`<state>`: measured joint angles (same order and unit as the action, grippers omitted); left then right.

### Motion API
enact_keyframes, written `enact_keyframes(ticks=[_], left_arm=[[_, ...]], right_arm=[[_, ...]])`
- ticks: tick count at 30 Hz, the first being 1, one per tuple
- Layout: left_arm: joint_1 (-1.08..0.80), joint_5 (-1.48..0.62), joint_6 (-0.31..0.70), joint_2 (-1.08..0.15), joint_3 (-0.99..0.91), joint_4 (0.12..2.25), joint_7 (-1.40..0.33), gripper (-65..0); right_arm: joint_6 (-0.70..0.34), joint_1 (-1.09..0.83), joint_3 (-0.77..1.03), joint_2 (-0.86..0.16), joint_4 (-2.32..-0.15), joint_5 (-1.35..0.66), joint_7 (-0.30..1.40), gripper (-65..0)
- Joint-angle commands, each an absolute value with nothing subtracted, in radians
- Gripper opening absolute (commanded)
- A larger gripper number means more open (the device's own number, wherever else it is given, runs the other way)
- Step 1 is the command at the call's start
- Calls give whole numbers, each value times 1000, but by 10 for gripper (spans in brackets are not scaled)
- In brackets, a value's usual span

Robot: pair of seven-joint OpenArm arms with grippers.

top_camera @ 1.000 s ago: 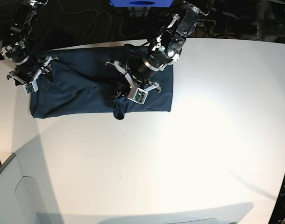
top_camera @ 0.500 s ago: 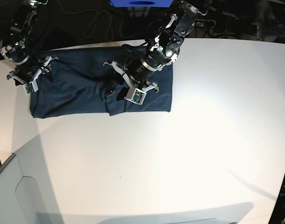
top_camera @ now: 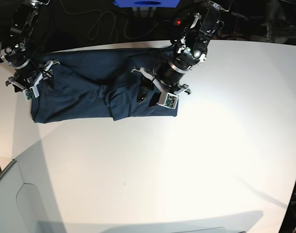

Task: Fold the T-shirt properly
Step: 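Lay the strip end onto the shirt and open the left gripper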

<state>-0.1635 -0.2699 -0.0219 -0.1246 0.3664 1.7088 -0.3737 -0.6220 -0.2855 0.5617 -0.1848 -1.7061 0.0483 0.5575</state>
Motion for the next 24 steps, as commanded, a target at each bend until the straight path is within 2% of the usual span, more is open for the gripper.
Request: enact_keyframes(ticks=[1,6,15,24], left_arm=[[-154,-282,-8,-116,367,1718,-343,-425],[-153,-283,-2,-113,397,1681,-343,-425],[-108,-283,-2,-116,610,1606,-343,-425],[-33,-283,-1,-110,800,1650,-340,-424]], right_arm=[[-645,-280,567,-199,-1728,38,539,-269],[-645,-280,567,-197,-1730,38,539,-269],[-645,-282,570,-197,-1730,38,539,-269],[-645,-282,568,-197,-1730,38,539,-269]])
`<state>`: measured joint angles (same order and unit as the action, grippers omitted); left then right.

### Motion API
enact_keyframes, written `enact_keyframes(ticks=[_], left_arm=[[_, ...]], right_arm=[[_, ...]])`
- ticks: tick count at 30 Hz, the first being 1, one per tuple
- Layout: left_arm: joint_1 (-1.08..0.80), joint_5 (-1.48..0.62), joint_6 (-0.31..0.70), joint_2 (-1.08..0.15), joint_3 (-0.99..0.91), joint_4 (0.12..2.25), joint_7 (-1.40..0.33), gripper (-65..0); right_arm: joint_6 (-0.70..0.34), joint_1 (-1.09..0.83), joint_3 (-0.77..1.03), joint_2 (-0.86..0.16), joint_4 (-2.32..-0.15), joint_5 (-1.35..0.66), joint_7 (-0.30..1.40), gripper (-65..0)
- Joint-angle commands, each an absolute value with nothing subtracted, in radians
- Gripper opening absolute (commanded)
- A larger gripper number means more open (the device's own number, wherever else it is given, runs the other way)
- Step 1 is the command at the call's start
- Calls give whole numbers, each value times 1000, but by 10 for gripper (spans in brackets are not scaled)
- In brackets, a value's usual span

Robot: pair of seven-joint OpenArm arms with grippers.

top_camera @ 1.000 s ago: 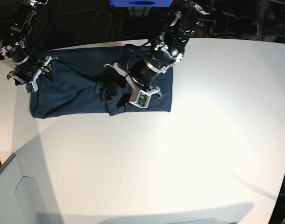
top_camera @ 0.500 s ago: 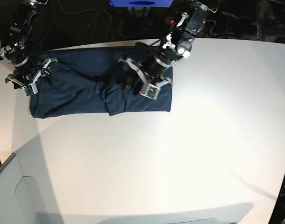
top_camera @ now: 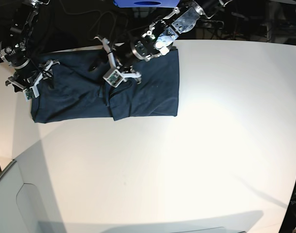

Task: Fold the T-shirt properly
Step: 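Lay the strip end onto the shirt and open the left gripper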

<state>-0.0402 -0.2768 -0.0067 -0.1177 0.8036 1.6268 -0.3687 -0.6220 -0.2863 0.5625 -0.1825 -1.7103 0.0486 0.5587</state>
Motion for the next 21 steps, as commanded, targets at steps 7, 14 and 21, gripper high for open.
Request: enact_keyframes(ticks=[7,14,21], left_arm=[[-77,-283,-8,-139,662,1764,-338,-424],[-163,-283,-5,-150,341,1748,-344,-424],[-170,-285,-2,-166,367,1685,-417,-424]], right_arm=[[-645,-283,570,-197,-1730,38,539,-269],[-645,-283,568,-197,-1730,38,539,-269],[-645,-283,568,-197,-1730,38,539,-269]])
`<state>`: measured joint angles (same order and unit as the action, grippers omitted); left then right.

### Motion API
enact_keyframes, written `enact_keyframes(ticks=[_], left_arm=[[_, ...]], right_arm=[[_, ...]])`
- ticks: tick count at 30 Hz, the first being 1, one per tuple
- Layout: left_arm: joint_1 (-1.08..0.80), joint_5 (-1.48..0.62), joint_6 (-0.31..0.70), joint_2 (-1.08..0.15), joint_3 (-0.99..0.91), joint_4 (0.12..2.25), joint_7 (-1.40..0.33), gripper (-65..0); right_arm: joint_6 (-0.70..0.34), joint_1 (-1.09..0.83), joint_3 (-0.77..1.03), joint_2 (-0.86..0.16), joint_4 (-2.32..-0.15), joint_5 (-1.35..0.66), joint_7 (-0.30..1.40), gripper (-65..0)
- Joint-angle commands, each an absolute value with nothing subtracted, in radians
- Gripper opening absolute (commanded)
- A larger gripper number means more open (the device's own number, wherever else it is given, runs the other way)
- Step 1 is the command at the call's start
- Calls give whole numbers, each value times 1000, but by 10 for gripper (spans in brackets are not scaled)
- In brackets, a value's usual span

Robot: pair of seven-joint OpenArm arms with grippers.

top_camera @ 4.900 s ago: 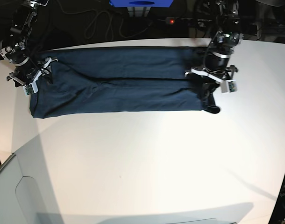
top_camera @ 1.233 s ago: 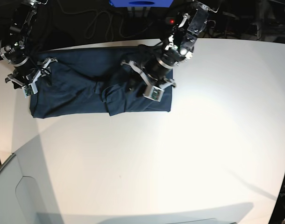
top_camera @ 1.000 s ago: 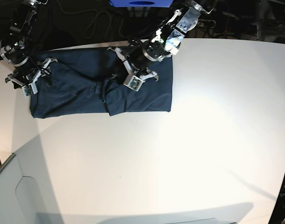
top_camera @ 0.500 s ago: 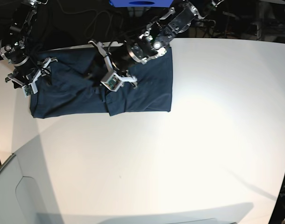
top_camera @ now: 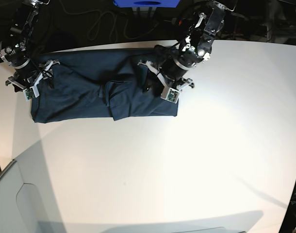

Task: Fold the T-shirt properly
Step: 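Lay the strip end onto the shirt and open the left gripper, then lift the other strip end with the right gripper and fold it over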

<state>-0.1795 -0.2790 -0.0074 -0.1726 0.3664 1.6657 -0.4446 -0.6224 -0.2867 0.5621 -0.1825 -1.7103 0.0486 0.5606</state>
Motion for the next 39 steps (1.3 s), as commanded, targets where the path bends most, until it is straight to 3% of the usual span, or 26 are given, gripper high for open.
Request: enact_keyframes(ticks=[1,12,19,24,26,32,39], left_arm=[[-168,-285,-2,-162,384,1676,-429,-424],[-31,-283,-4,-131,723,1592,-438,-424],[-19,-283,-1,-51,776,1595,-438,-423],[-22,-283,-2,-68,769,1659,-438,-424],[-28,-283,-5,-110,727,1710,-438,-424],[-113,-285,-7,-214,506,1836,-438,-424],[-257,-285,-1,-217,136,1862,-438,-424]], right_arm=[[-645,-283,568,-197,-1730,38,539,-269],[-645,-283,572,-197,-1730,38,539,-269],[-645,-283,572,-197,-1730,38,539,-269],[-644,-283,575,-197,-1730,38,539,-261],[-642,-282,593,-197,-1732,36,539,-259],[-642,-255,682,-159,-1764,36,538,-158],[-642,-214,688,-162,-1669,38,538,-151]])
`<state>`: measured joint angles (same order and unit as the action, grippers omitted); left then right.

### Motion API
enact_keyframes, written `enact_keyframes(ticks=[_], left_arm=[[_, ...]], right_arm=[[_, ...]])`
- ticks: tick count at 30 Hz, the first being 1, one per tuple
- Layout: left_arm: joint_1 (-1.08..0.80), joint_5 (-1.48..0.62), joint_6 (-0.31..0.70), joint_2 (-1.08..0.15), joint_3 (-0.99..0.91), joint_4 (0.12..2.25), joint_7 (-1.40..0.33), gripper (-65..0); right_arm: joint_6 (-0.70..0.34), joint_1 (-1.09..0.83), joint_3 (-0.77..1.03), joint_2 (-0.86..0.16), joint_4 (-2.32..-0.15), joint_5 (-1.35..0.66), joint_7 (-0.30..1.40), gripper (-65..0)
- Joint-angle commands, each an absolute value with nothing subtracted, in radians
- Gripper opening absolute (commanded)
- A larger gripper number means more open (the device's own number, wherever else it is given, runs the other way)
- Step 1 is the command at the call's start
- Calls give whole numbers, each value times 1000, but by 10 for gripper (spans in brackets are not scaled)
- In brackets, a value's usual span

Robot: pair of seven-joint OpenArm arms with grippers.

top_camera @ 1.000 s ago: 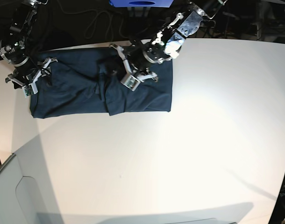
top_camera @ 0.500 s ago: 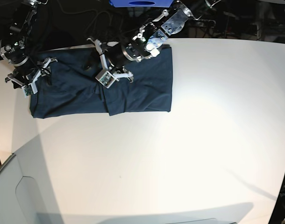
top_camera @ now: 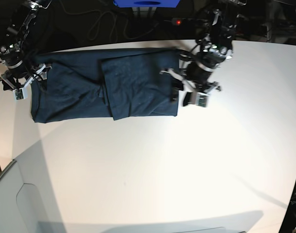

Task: Fold the T-shirt properly
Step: 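Lift the other strip end with the right gripper and fold it over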

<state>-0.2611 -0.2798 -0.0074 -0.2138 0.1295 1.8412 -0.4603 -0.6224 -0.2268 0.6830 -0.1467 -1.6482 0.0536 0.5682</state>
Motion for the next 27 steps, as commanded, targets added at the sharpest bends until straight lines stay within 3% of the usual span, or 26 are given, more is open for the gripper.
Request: enact_keyframes(ticks=[1,8,20,23,27], left_arm=[[-268,-285,-1,-217,99,1860,-438,-424],[-306,-285,1,-217,-28,1859,-438,-424],[-303,-285,1,-217,-28,1853,-437,-424],[-303,-285,1,-217,-28,1853,-437,-424],[-305,-285,1,-217,-28,1851,-437,-424]], right_arm=[[-642,-203,688,-162,-1643,38,538,-151],[-642,-150,688,-176,-1534,38,538,-150],[-645,-114,688,-199,-1363,35,535,-161],[-645,-116,687,-193,-1357,35,538,-236],[-645,-119,648,-176,-1357,35,538,-448]])
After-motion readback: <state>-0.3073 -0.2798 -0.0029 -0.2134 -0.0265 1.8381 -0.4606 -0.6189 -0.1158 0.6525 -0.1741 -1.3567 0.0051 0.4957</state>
